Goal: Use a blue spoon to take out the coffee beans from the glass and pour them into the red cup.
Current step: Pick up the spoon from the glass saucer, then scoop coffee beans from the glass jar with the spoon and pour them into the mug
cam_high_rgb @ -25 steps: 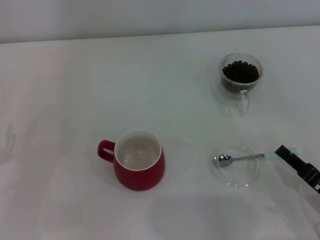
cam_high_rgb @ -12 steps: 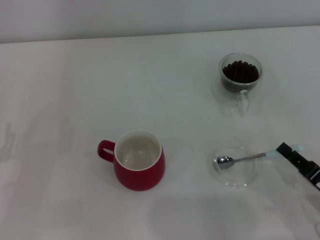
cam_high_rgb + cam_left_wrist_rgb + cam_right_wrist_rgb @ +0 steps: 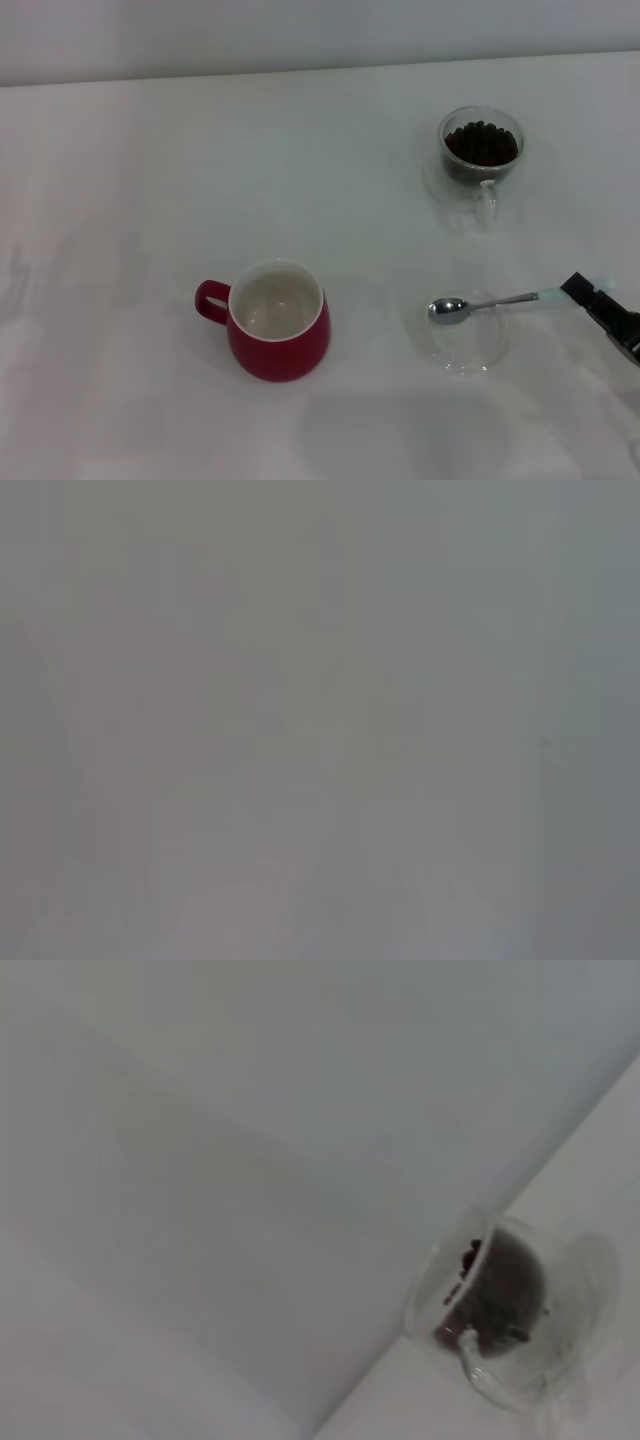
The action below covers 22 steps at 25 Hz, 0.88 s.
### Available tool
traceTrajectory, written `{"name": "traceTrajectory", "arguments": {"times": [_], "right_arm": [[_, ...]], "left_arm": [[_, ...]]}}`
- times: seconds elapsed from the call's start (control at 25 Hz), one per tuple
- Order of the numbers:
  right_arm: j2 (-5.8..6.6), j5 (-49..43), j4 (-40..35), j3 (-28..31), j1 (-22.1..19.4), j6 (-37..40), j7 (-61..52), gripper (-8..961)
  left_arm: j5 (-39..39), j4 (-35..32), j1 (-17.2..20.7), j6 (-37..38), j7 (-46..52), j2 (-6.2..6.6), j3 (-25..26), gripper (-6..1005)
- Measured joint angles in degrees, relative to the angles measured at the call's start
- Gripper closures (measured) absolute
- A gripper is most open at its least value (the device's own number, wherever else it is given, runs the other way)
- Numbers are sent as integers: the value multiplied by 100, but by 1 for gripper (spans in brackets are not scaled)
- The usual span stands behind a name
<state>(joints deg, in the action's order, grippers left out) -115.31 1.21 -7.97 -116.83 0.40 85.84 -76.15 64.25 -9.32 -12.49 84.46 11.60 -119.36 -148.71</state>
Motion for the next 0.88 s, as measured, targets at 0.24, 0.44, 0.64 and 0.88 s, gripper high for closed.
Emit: {"name": "traceTrajectory", "arguments": {"times": [0.24, 0.44, 0.64, 0.88], "right_arm": [[30, 2, 65, 212, 143, 400, -60, 807], [54, 3, 72, 512, 486, 575, -39, 806], [83, 3, 71, 734, 979, 562, -22, 806], [196, 2, 77, 1208, 1650, 306, 326, 806]], "left_arm": [[1, 0, 1, 0, 0, 0, 0, 273], [2, 0, -5, 0, 0, 0, 0, 273], [0, 0, -7, 0, 0, 0, 0, 273], [-1, 0, -14, 0, 0, 0, 0, 273]]}}
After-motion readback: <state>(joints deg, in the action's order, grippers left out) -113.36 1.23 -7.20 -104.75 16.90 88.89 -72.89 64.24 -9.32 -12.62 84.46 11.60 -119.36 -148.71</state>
